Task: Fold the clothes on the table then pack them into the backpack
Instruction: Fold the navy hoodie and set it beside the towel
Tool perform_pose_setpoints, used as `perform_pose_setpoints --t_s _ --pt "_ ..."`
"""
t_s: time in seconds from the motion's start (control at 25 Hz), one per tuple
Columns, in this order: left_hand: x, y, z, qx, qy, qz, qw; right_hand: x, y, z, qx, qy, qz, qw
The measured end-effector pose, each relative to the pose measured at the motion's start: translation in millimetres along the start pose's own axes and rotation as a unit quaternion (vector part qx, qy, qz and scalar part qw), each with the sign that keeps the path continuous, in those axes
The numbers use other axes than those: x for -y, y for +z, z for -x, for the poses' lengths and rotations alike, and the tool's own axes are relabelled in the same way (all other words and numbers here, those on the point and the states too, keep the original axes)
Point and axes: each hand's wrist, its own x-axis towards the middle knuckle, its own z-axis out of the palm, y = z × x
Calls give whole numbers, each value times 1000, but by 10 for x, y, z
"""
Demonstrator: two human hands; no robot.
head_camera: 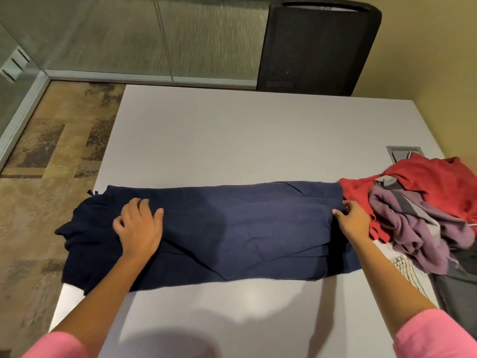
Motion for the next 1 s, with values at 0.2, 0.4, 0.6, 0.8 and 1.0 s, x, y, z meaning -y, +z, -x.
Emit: perform_pose_setpoints --t_s 0.2,0.4,0.6,0.8,1.0 --pt "-687 96 399 69 184 24 980 -108 48 -45 60 132 -15 989" --pt "-718 277 464 175 192 -26 965 -269 -44 -196 150 144 -35 977" --pt "-685 308 463 191 199 -40 961 -166 -186 -89 206 144 -113 961" --pt "-694 284 463 202 188 -33 961 -124 -226 10 258 145 -175 939" --pt "-701 260 490 200 181 -30 962 -127 -327 27 267 101 -212 935"
